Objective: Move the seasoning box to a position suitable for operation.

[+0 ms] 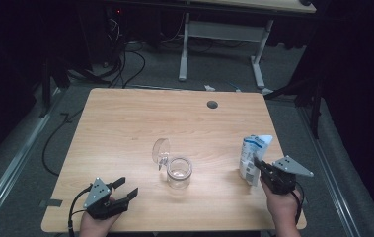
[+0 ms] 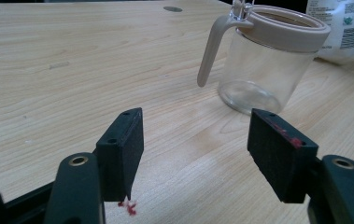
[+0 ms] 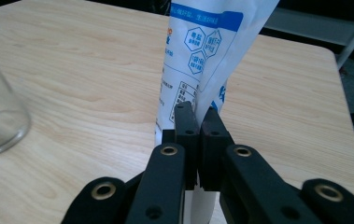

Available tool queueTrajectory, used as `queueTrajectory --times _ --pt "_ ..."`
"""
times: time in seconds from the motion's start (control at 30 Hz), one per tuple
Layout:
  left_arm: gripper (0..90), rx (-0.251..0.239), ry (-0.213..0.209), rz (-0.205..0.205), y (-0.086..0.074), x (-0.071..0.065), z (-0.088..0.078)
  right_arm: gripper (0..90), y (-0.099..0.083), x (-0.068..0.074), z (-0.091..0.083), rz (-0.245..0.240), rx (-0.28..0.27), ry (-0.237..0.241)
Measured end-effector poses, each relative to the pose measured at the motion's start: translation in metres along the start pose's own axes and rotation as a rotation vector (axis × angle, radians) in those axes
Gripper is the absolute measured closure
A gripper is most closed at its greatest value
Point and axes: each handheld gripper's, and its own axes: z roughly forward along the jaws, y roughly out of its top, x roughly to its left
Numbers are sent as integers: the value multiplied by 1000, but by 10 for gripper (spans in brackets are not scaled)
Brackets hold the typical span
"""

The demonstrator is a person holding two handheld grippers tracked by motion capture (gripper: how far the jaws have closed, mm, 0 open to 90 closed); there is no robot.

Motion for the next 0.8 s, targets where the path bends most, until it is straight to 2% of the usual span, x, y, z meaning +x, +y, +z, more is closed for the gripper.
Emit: queueTrajectory --times 0.33,0.47,0.7,0.8 --pt "381 -1 -11 1 0 -1 0 889 17 15 -2 -44 76 88" --pt "384 2 -10 4 0 -1 0 889 27 22 0 -72 148 145" --pt "384 0 -15 6 0 -1 0 889 36 27 -1 -92 203 175" --pt "384 0 -17 9 0 -2 0 889 41 30 -2 -113 245 177"
